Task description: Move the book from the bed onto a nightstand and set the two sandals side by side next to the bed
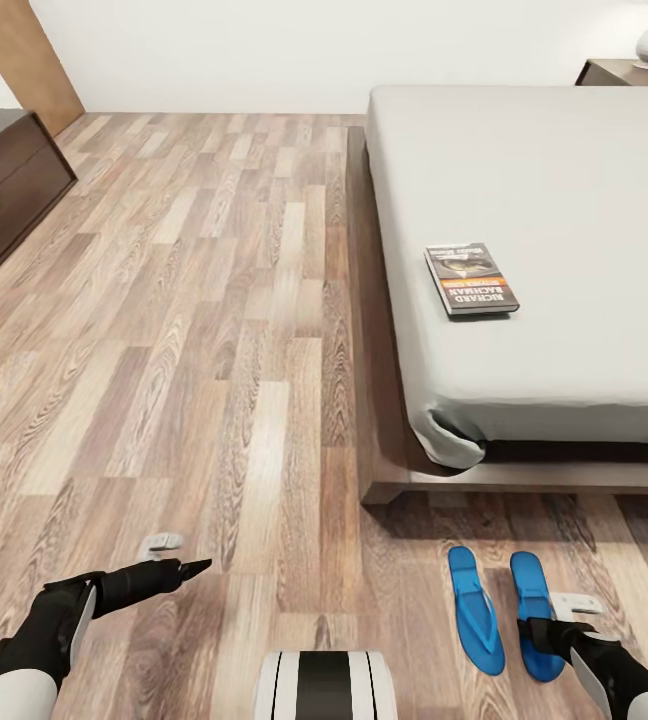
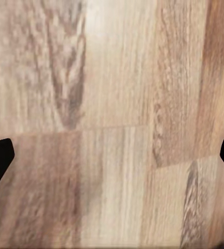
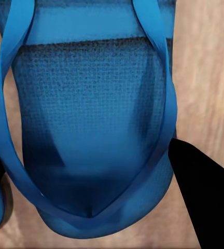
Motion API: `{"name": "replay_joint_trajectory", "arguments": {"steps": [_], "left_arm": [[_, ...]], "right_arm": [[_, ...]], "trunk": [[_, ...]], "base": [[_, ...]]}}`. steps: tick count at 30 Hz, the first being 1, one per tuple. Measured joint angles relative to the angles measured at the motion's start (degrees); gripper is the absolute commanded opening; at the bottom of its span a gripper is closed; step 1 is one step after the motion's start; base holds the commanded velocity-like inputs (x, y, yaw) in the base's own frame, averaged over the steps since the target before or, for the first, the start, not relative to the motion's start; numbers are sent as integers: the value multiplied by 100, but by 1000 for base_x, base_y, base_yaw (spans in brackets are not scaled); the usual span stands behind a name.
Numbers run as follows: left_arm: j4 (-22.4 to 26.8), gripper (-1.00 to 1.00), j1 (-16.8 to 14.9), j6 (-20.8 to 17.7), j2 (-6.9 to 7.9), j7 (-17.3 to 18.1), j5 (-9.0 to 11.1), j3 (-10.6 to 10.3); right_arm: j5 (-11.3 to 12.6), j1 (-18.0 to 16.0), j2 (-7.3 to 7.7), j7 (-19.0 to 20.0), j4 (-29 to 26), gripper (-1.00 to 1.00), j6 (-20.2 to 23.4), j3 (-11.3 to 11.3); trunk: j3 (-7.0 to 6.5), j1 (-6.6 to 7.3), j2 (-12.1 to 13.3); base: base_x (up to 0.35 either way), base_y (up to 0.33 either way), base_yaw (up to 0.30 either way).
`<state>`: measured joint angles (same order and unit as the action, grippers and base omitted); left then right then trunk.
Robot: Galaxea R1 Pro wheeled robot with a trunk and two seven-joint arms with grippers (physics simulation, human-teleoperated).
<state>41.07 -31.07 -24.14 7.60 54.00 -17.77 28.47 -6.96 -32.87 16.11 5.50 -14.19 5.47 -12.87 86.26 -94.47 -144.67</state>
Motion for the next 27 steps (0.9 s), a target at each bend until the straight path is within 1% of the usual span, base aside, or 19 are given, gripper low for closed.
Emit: {"name": "replay_joint_trajectory", "arguments": {"steps": [7, 27], "left_arm": [[-1, 100, 0, -5, 1, 7, 1, 0], [-1, 100, 0, -5, 1, 8, 1, 0]], "right_arm": [[0, 0, 0, 5, -7, -100, 0, 0], [0, 1, 0, 1, -11, -100, 1, 1]], "trunk": [[0, 0, 0], [443, -52, -27]], "base": [[0, 7, 0], [0, 0, 0]]}}
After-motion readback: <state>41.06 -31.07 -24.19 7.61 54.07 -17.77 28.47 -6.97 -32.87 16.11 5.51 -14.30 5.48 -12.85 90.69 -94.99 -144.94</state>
